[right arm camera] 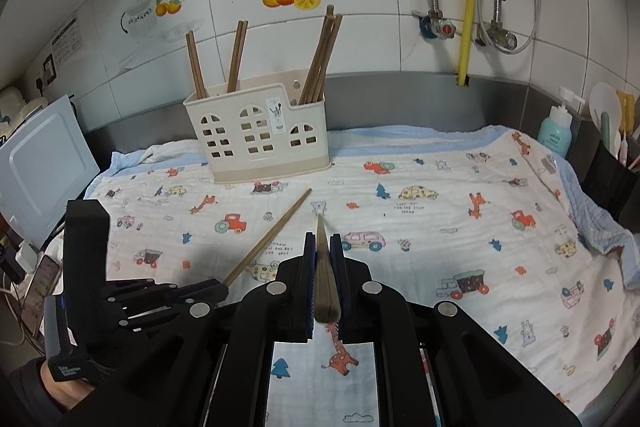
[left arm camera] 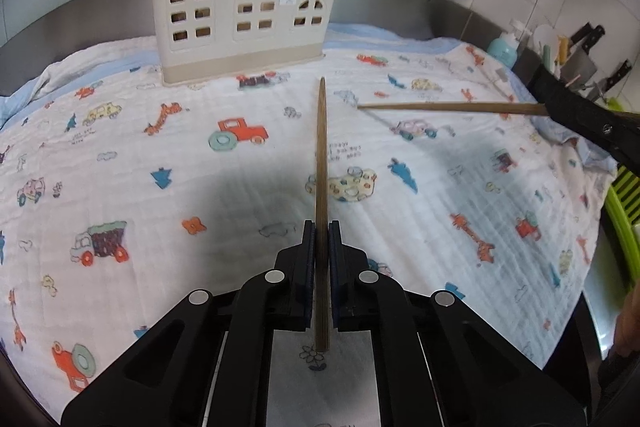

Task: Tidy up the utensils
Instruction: 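Lift both held chopsticks up over the beige holder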

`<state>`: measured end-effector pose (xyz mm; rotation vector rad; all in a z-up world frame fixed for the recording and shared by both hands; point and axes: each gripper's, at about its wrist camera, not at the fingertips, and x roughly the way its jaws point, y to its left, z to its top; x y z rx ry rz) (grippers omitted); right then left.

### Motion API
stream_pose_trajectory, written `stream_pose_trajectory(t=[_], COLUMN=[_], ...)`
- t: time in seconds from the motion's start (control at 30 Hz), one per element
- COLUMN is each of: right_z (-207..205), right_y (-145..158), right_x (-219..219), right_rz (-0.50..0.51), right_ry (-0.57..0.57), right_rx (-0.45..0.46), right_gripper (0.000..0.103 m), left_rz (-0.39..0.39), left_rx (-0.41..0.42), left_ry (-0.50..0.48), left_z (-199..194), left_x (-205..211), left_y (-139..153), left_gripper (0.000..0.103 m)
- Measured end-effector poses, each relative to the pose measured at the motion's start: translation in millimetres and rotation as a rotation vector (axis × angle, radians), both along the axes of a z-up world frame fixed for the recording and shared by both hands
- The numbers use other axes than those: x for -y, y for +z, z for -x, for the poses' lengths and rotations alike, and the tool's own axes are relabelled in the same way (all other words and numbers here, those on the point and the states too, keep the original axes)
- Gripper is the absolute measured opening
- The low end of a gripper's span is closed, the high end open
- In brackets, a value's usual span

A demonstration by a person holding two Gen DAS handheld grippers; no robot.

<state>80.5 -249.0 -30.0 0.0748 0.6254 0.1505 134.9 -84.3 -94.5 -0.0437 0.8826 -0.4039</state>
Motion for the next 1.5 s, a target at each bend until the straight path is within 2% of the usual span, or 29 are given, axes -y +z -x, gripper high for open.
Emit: stream_pose_trajectory(t=[0.47,0.77,1.03,1.27,1.5], right_z=[-11,-27,-45,-66,-91], right_y=[35,63,108,149,175], right_x=[-2,-7,-17,-23,-28], right_rz=[-0.026,-0.055,0.003,0.053,0.1], right_ry=[0.067,0.158,0.224,0.243,0.237], right_rx=[0.042,0.031,0.073,0.124,0.146], right_gripper=[0.007,0.007,0.007,0.007,0.007], left_rz=[0.086,0.083,0.07,0.048,0.041], left_rx=[0.171,0.204,0.237,0.284,0.354], left_ry=[0.023,0.006,-0.001,0.006,0.027], left_z=[8,0,-17,-33,-47], left_x=[-24,-32,-42,-50,-60], left_y=[63,88,119,148,187], left_gripper=[0.005,0.005,0.005,0.005,0.005])
